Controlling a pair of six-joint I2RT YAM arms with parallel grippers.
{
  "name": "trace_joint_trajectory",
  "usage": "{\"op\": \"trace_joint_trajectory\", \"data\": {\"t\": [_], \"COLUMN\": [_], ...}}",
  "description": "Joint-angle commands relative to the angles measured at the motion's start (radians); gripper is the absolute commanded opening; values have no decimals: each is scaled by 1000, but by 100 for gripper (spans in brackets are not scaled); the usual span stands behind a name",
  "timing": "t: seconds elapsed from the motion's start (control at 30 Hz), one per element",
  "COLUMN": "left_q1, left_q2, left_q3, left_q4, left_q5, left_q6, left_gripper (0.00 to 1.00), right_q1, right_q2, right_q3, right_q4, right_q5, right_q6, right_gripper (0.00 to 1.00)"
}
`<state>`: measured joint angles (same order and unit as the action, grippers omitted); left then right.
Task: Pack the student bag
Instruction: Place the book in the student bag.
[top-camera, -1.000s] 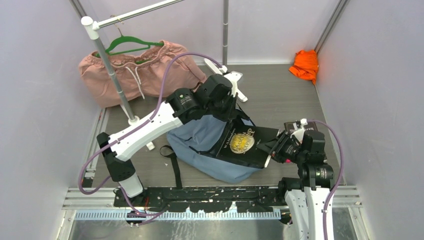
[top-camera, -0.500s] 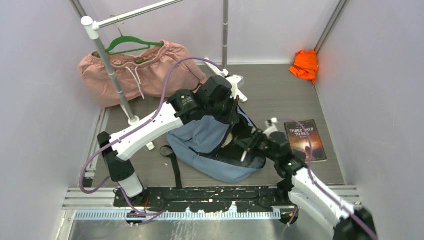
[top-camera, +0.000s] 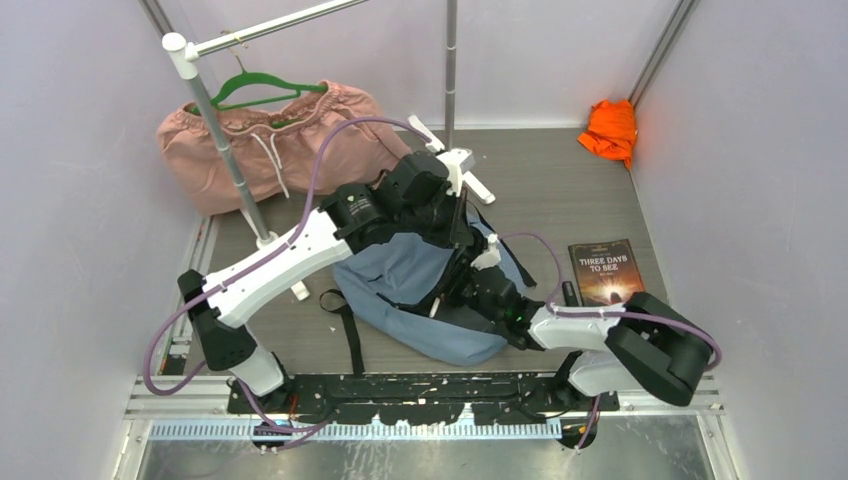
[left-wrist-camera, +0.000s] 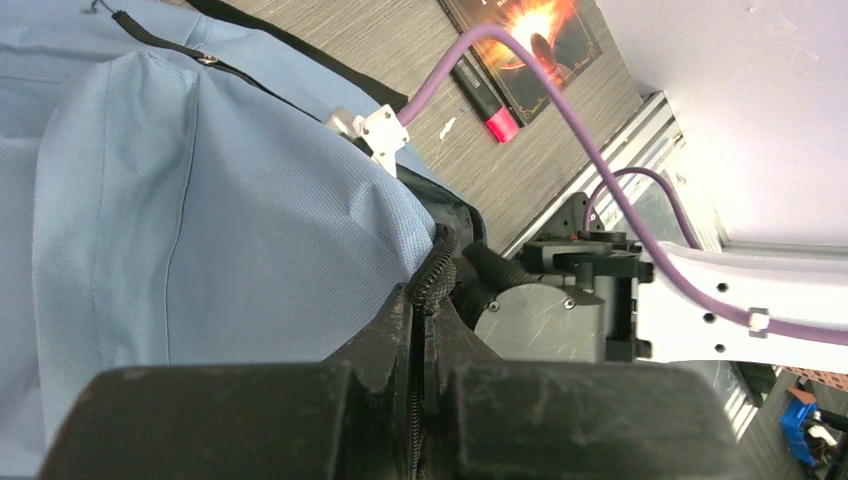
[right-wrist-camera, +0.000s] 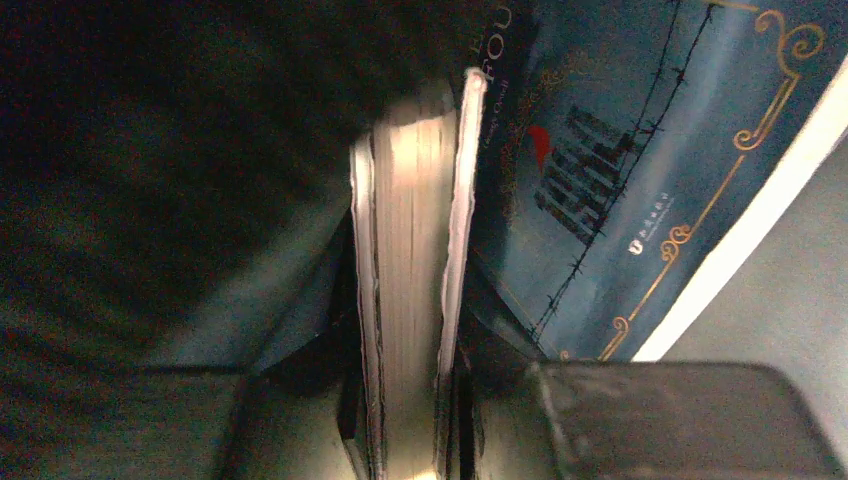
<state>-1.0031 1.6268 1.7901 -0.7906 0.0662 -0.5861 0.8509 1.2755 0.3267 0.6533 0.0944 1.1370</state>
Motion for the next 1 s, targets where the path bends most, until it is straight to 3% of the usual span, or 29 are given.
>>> {"op": "trace_joint_trajectory", "data": {"t": [0.0, 0.3, 0.4, 0.53, 0.8, 0.97], "left_q1": [16, 47, 65, 96, 140, 153], "left_q2": [-90, -117, -133, -152, -175, -187], "left_q3": [-34, -75, -98, -131, -182, -203], "left_q4": [132, 150, 151, 160, 180, 189], "left_q5": [34, 52, 51, 56, 70, 82], "left_q6": [-40, -50, -50, -53, -57, -58], "left_gripper": [0, 0, 0, 0, 0, 0], "right_q1": [50, 55, 55, 56, 57, 57], "right_q2": [86, 263, 220, 92, -132, -206], "right_q3": [9, 58, 46, 25, 47, 47], "right_q4": [176, 232, 141, -73, -430, -531], "right_q5": [286, 327, 333, 357, 322, 297], "right_q6": [27, 106, 105, 118, 117, 139], "right_gripper": [1, 2, 40, 70, 95, 97]}}
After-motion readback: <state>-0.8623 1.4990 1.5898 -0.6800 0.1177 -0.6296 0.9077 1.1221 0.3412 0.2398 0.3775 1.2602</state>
